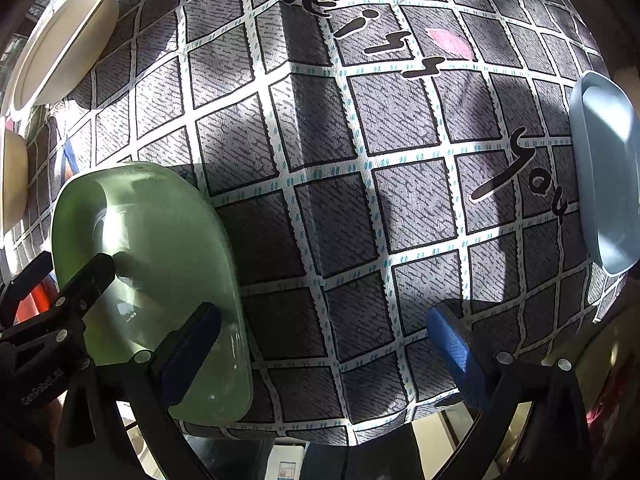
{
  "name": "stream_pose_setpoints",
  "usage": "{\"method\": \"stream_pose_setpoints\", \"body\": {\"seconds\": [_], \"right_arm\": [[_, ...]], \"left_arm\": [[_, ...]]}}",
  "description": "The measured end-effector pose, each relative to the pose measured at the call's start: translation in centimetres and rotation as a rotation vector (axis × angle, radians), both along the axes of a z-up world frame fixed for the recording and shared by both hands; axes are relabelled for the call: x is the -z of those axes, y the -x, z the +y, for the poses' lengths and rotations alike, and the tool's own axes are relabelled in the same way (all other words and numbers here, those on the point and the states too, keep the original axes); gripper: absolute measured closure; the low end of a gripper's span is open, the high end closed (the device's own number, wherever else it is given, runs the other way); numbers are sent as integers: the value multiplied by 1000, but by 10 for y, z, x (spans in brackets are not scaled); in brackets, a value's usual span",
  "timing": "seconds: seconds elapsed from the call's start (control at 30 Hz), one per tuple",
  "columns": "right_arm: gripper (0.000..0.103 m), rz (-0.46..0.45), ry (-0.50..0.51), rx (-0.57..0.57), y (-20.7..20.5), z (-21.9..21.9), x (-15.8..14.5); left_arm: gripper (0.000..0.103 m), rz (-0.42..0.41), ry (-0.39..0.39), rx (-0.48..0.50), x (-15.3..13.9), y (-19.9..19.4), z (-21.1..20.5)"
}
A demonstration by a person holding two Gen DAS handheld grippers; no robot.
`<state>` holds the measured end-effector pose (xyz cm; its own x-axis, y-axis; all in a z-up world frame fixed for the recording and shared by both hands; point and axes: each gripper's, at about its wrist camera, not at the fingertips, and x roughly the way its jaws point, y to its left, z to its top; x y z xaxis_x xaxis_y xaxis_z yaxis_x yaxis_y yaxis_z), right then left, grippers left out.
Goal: Organize plates and bowls
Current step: 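Close both grippers on the green bowl's rim, then lift the green bowl with both grippers and carry it over the pink bowl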
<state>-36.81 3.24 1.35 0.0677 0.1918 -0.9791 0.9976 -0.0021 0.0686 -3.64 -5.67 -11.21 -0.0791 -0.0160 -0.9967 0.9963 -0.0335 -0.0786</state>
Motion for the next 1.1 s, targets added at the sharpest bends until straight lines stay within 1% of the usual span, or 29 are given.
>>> {"method": "stream_pose_setpoints", "body": {"seconds": [0.07,0.1,0.13,0.17,0.2,0.23,0.27,0.3,0.33,0.37,0.4,0.43,0.47,0.53,0.6,0.67,0.73,0.87,0.97,1.1], "right_arm": [[0,-9,-4,13,1,-2,1],[4,-15,-3,12,0,-2,1],[8,-12,5,-2,-2,-1,-2],[17,-16,17,-22,-6,0,-7],[29,-23,25,-42,-9,2,-9],[35,-31,33,-66,-14,4,-13],[44,-40,37,-87,-19,6,-15],[47,-42,39,-103,-23,7,-15],[48,-39,40,-109,-26,8,-15],[59,-39,45,-113,-28,9,-15],[73,-52,48,-114,-30,9,-16],[80,-78,42,-114,-33,10,-16],[83,-115,17,-111,-36,11,-13],[83,-85,12,-118,-39,8,-14],[83,-84,17,-133,-40,5,-15],[83,-103,3,-128,-39,3,-15],[83,-120,-11,-126,-42,5,-15],[83,-105,2,-165,-59,6,-19],[83,-112,4,-174,-69,5,-22],[83,-119,11,-185,-93,-1,-27]], "left_arm": [[2,2,-13,-4,-2,1,-4],[4,4,-13,-3,-4,1,-6],[7,-1,-5,3,-4,0,-6],[12,0,-5,12,-7,4,-7],[17,3,-5,25,-10,8,-7],[20,5,-3,39,-13,13,-8],[27,5,0,52,-16,16,-9],[33,2,1,73,-20,23,-9],[36,1,4,92,-23,28,-10],[44,0,6,108,-26,32,-10],[54,3,8,124,-29,37,-10],[59,5,11,146,-32,43,-9],[59,-16,14,159,-35,46,-9],[60,-8,17,146,-39,46,-7],[66,8,7,108,-43,40,-6],[66,27,-1,75,-49,34,-6],[66,20,4,68,-55,33,-4],[66,-15,31,72,-71,32,2],[66,-10,40,53,-82,26,7],[66,-10,53,18,-96,-1,4]]}}
